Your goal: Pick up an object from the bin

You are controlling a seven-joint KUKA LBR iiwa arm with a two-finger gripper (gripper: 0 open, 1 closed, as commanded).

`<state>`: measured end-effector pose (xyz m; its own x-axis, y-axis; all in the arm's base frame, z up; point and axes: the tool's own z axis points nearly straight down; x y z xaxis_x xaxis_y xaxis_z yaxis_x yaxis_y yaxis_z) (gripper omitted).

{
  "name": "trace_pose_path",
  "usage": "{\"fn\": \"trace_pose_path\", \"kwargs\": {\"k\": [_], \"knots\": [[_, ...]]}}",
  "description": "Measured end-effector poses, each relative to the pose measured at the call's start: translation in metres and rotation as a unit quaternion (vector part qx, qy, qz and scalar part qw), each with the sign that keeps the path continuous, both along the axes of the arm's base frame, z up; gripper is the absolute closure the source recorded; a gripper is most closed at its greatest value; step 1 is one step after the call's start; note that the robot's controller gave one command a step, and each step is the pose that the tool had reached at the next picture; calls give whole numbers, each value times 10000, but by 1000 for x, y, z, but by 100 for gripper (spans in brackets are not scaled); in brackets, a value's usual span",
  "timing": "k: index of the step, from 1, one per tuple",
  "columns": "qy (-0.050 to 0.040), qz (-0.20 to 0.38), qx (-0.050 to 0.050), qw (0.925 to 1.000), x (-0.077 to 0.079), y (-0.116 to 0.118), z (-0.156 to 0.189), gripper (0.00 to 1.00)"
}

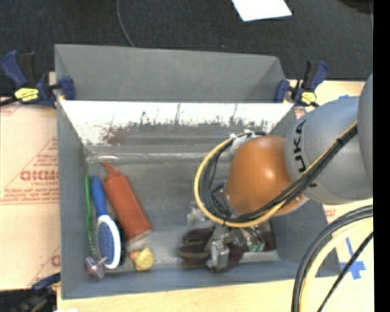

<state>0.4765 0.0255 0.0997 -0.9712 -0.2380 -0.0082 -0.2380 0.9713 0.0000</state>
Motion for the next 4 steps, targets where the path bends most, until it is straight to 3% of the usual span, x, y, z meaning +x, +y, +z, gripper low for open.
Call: {"fn": "trace_pose_path", "kwargs": {"k": [1, 2, 4], "knots": [[-58, -330, 12, 9994, 13, -34, -28, 0], [-36, -829, 18, 9965, -4, -29, -29, 100], [-38, -832, 17, 9965, -4, -30, -19, 100]]}}
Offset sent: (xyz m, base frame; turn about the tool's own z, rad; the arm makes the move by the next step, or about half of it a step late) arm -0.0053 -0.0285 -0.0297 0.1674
